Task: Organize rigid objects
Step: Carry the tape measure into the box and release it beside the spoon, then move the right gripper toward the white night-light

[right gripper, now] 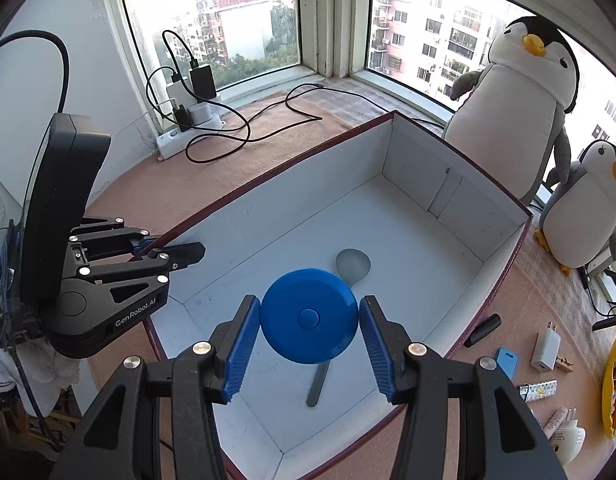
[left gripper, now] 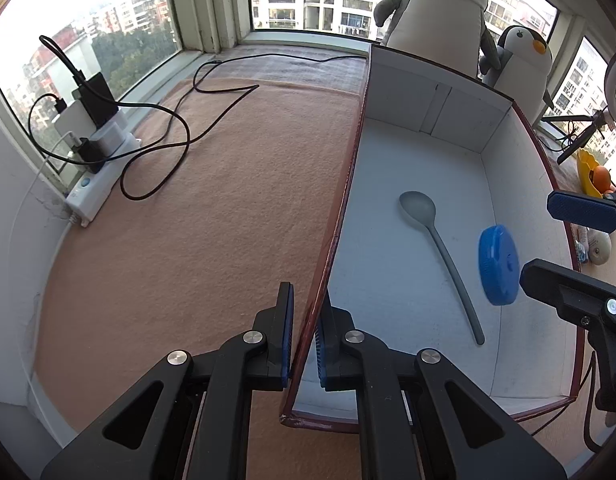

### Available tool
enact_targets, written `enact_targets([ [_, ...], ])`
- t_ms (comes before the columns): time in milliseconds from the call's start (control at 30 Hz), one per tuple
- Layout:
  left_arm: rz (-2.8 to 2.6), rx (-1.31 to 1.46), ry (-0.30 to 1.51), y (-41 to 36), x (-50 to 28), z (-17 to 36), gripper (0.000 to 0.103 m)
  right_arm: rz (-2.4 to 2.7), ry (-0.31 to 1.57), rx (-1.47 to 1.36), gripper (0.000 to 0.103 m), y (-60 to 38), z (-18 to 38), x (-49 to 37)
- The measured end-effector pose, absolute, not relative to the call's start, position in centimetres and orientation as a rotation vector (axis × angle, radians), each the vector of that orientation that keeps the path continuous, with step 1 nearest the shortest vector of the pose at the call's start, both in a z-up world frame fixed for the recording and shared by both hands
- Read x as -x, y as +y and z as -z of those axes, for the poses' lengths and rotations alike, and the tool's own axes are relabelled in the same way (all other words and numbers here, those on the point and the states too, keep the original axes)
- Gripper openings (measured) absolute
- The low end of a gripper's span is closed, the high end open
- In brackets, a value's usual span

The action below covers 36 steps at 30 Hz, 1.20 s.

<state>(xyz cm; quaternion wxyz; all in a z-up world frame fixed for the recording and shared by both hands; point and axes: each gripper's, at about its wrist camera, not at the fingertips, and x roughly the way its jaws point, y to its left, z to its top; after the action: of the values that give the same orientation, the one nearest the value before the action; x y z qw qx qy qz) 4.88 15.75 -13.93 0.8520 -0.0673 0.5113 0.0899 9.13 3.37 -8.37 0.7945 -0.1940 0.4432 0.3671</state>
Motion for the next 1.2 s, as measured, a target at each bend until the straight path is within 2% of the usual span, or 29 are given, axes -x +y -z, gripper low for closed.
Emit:
enact_targets([
  [33,-0.188,0.142,1.077,15.8,-4.9,13.9,0.008,-0.788,0.945,0.416,0.071,3.3,8.2,-9.1],
  [100,-0.189,0.139,1.078,15.8,-4.9,13.9,0.008,-0.79,0.929,0.412,0.078,3.3,7.9,-9.0],
  [767,-0.192,0.126,1.083,15.7,-4.9,13.9,0.009,-0.729,0.885,0.376,0.078,0.7,6.4,-9.1],
  [1200,-0.194,0.116,1.09,15.8,-5.0,14.0,0.009,-0.608,0.867,0.329,0.078,-5.5,5.9,-10.2],
])
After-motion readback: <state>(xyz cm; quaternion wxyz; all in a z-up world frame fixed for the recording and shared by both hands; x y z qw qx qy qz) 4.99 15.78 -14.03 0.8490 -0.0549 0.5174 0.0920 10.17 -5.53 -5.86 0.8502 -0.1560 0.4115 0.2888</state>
